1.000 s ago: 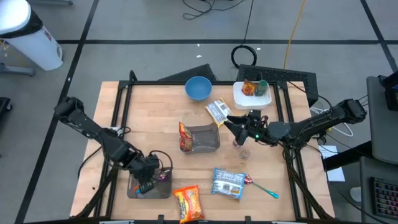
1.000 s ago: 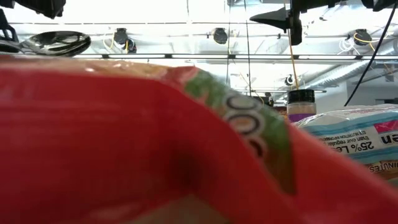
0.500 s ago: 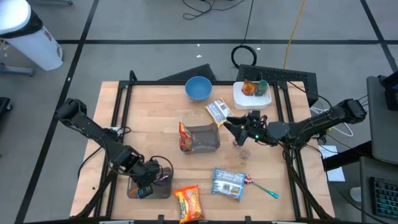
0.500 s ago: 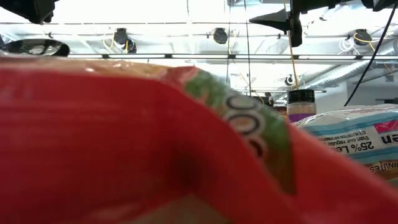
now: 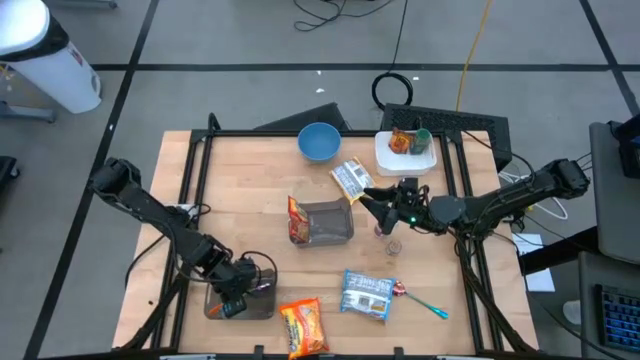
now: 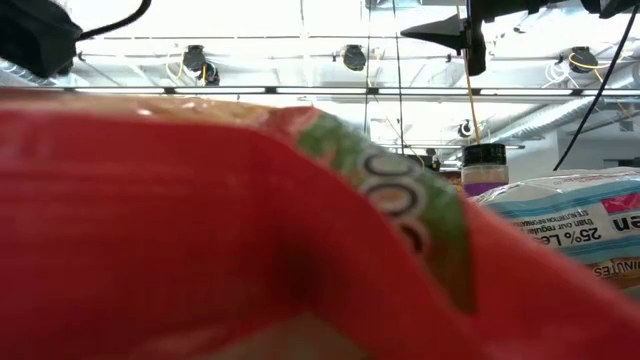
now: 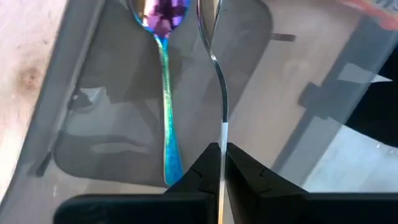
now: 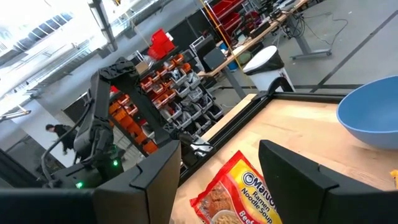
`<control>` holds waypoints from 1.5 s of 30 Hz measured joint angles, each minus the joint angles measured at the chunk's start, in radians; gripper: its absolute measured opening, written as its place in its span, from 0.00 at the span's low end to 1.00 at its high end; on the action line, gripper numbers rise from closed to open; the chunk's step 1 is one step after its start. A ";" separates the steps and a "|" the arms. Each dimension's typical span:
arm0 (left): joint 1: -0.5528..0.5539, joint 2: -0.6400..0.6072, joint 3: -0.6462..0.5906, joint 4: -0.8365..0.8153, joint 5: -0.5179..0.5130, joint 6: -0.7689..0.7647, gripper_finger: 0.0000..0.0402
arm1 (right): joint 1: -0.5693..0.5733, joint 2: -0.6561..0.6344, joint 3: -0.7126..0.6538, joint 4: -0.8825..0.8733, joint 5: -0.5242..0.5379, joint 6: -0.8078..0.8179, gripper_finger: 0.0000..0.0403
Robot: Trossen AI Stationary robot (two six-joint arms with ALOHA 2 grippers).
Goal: Pick & Place Food Item
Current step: Put the orange spoon into the bottom black bin, then put the yellow noodle pack into the top black bin
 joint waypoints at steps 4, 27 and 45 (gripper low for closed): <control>0.010 0.000 -0.030 0.064 -0.002 0.000 0.02 | 0.000 0.000 0.000 0.000 0.000 -0.001 0.52; 0.107 0.000 -0.124 0.127 0.045 0.103 0.02 | -0.003 0.000 0.000 -0.022 0.006 -0.007 0.52; 0.184 0.000 -0.124 0.127 0.140 0.199 0.48 | -0.023 0.000 0.000 -0.052 0.011 -0.014 0.52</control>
